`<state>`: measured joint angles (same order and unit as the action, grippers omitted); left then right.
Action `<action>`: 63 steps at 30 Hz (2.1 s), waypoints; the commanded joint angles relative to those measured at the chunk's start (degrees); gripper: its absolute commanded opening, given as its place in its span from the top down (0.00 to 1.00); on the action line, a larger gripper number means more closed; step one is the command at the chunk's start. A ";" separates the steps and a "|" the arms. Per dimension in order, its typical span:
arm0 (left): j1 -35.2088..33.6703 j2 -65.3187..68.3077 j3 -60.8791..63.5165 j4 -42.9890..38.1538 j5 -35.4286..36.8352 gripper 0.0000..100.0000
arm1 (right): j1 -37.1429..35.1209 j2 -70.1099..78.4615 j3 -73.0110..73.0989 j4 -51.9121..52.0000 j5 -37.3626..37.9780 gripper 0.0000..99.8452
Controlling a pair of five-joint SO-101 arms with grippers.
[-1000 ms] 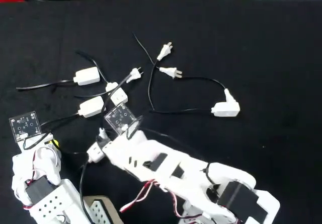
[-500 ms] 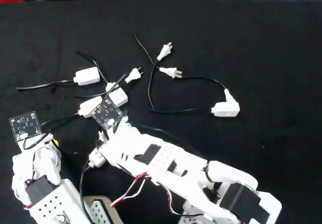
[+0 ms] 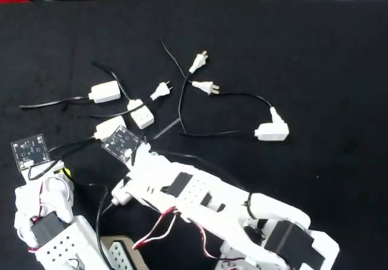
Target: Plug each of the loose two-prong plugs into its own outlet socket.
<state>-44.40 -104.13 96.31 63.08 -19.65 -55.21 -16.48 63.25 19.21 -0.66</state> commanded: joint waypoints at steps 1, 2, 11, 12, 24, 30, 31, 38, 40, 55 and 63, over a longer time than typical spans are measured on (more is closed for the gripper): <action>0.22 0.00 1.10 0.18 0.35 0.78 | -0.62 0.66 -0.13 2.37 0.62 0.99; 0.22 0.00 1.10 0.18 0.35 0.78 | -0.62 0.75 -0.22 2.37 0.62 0.99; 0.22 0.00 1.10 0.18 0.35 0.78 | 6.42 0.40 -0.31 2.46 2.81 0.99; 0.22 0.00 1.10 0.18 0.35 0.78 | 8.00 0.40 -0.40 2.46 4.66 0.99; 0.22 0.00 1.10 0.18 0.26 0.78 | 35.60 0.40 -6.37 19.16 17.76 0.99; 0.31 0.00 1.10 0.18 0.26 0.78 | 50.29 0.84 -9.54 19.08 26.29 0.99; 0.40 0.00 1.10 0.18 0.26 0.78 | 52.48 0.84 -9.80 19.08 27.52 0.99; 0.66 -0.09 1.10 -0.26 0.26 0.78 | 62.07 0.84 -10.59 19.43 33.93 0.98; 1.45 -0.18 1.10 -1.41 0.26 0.78 | 61.98 0.84 -10.59 19.87 32.79 0.94; 21.76 6.59 -19.82 -0.62 3.34 0.77 | 57.41 0.66 -41.10 59.96 19.08 0.82; 36.26 44.31 -38.55 -4.04 4.22 0.77 | 50.64 0.84 -44.62 66.11 11.60 0.84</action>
<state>-12.22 -74.68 66.68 61.67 -15.78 -2.55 -15.16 21.58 84.62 13.58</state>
